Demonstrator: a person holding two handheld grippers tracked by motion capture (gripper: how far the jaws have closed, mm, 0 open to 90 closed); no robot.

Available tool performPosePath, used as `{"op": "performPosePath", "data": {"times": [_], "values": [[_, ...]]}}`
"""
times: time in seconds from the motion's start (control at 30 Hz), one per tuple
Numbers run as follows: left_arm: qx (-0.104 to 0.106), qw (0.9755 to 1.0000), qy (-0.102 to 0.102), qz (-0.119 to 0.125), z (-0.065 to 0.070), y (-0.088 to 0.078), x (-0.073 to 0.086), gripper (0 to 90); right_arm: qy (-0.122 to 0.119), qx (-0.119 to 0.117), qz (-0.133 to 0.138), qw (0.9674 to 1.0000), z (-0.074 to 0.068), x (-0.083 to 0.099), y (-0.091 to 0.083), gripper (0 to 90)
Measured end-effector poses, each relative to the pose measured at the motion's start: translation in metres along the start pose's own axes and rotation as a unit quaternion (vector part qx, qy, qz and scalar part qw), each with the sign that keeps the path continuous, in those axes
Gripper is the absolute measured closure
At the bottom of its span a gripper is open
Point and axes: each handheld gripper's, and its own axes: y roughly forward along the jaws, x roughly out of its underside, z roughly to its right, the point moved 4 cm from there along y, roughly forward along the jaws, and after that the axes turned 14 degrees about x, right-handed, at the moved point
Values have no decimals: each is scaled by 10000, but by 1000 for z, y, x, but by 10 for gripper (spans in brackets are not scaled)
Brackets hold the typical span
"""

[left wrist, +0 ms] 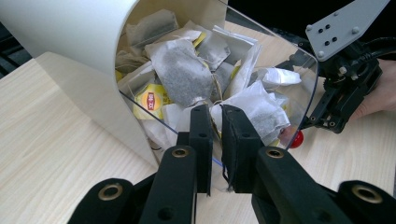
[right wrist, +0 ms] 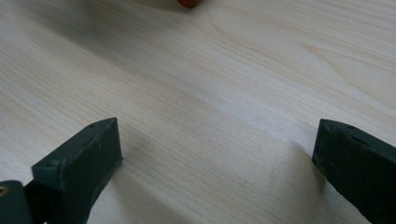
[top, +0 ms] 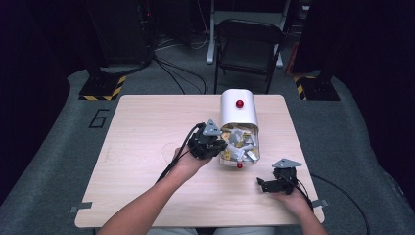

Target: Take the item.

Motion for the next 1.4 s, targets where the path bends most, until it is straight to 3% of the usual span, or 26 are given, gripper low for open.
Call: {"op": "performPosePath", "data": {"times": [0.27,0.97,1.4], "values": [[25,10000,90,4,2,3,0,880,3,2,-1,10000,0,0,0,7],[57,9998,158,78,3,0,-5,887,8,4,-5,10000,0,0,0,7],[74,9994,292,153,5,-8,-16,887,7,4,-4,10000,0,0,0,7]]}}
